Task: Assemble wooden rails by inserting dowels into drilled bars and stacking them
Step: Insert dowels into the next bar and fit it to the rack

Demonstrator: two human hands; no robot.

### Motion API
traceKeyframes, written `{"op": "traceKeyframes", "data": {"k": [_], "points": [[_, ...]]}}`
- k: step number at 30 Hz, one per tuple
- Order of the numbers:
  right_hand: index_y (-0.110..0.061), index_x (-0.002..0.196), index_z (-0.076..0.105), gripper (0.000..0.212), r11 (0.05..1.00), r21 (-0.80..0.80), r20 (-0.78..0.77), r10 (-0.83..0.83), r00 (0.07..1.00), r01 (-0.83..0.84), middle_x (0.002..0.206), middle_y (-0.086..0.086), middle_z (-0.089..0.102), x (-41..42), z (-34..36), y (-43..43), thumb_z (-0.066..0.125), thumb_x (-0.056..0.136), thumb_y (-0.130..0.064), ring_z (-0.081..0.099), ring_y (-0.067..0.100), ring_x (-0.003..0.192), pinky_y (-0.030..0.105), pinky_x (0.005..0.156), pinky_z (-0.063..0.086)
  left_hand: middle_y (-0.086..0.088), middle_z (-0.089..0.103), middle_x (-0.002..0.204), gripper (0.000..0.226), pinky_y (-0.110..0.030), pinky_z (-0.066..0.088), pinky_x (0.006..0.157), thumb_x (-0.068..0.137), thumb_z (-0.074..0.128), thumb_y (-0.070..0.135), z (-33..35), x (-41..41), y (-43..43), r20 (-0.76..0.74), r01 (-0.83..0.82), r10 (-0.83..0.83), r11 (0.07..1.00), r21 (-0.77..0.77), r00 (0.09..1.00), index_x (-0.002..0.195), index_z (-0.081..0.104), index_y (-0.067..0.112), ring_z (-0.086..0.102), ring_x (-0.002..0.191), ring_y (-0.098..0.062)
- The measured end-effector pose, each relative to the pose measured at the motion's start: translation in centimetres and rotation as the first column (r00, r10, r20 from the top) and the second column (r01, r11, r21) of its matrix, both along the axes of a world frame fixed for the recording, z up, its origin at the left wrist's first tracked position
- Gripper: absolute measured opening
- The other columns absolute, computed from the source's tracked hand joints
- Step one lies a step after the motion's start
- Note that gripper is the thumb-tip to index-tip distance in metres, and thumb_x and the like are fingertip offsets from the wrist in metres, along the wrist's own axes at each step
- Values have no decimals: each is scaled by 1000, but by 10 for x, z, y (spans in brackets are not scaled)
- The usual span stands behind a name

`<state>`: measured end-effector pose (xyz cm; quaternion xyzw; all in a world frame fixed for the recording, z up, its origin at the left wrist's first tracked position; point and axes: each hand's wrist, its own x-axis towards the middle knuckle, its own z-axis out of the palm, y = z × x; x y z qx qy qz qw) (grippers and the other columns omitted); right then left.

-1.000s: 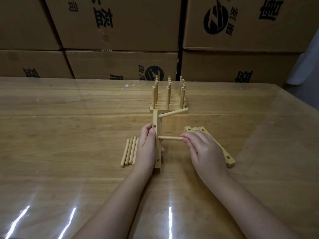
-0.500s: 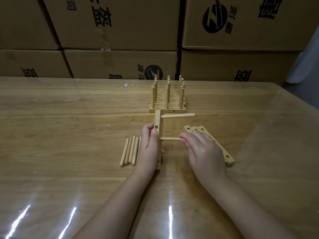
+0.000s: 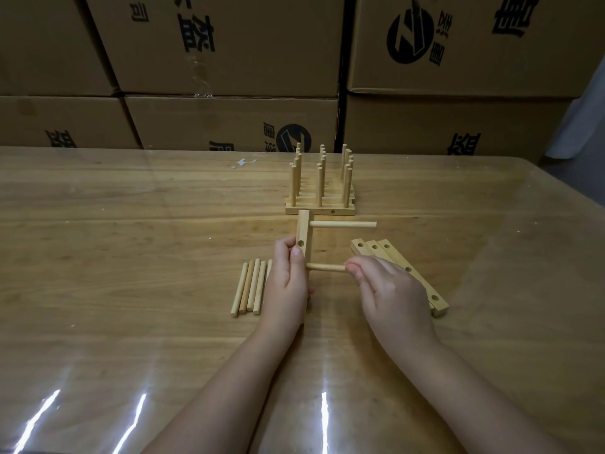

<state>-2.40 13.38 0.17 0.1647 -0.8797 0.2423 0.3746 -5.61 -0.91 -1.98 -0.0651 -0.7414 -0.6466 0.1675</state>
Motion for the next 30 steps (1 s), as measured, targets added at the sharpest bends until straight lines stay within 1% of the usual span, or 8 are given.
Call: {"op": "traceKeyframes", "data": {"k": [6, 9, 12, 16, 20, 22, 27, 30], "points": [[-7, 101, 68, 19, 995, -82, 12, 58, 998, -57, 85, 2, 68, 0, -2, -4, 54, 90, -14, 66, 20, 76, 31, 60, 53, 1, 51, 81, 17, -17, 46, 49, 103, 33, 22, 4, 0, 2, -4, -25, 25, 1000, 4, 1000, 103, 46, 34, 52, 64, -10], [-20, 133, 44, 43, 964, -251, 117, 120, 986, -87, 98, -11, 55, 3, -3, -6, 45, 95, -40, 56, 0, 79, 14, 62, 44, -7, 56, 95, 18, -16, 46, 49, 103, 32, 24, 8, 0, 1, 23, -17, 16, 998, 56, 1000, 106, 46, 35, 56, 72, -17], [-35, 134, 29, 46, 913, -400, 188, 166, 968, -79, 96, -19, 47, 2, -5, -1, 32, 91, -53, 51, -3, 79, 12, 61, 41, -4, 58, 74, 22, -25, 47, 43, 104, 31, 25, 13, -1, -3, 124, -73, 45, 969, 234, 991, 101, 49, 37, 56, 55, -13], [-27, 126, 50, 42, 975, -116, 370, 220, 903, -191, 108, -21, 51, 0, -11, -5, 32, 95, -48, 46, -6, 99, 26, 85, 46, 6, 61, 54, 24, -21, 43, 38, 104, 30, 22, 16, -6, -9, 203, -128, 35, 876, 465, 979, 102, 53, 26, 52, 41, -9], [-39, 143, 24, 51, 910, 120, 570, 264, 778, -397, 143, -19, 35, -1, -22, -11, 31, 94, -52, 21, 2, 132, 25, 103, 22, 6, 64, 58, 24, -20, 44, 40, 104, 32, 21, 15, -7, -10, 212, -133, 29, 858, 495, 977, 103, 55, 24, 53, 42, -9], [-41, 144, 20, 53, 904, 143, 589, 250, 768, -403, 144, -20, 34, -3, -23, -9, 31, 94, -53, 19, 1, 131, 24, 101, 21, 6, 64, 58, 24, -19, 44, 39, 104, 31, 21, 15, -7, -10, 219, -140, 30, 851, 506, 975, 103, 55, 25, 53, 42, -8], [-28, 126, 51, 39, 926, 250, 471, 140, 871, -284, 118, -8, 46, -6, -26, -5, 43, 92, -46, 40, 12, 111, 31, 95, 37, 7, 64, 57, 25, -18, 42, 37, 104, 33, 22, 15, -8, -6, 238, -145, 24, 849, 509, 971, 101, 57, 26, 53, 40, -7], [-27, 119, 56, 37, 949, 250, 441, 66, 895, -194, 106, -8, 43, -6, -26, -4, 44, 90, -47, 40, 11, 102, 30, 90, 40, 6, 64, 58, 26, -17, 42, 38, 104, 32, 22, 15, -8, -5, 228, -134, 20, 857, 498, 973, 100, 57, 26, 53, 41, -7]]}}
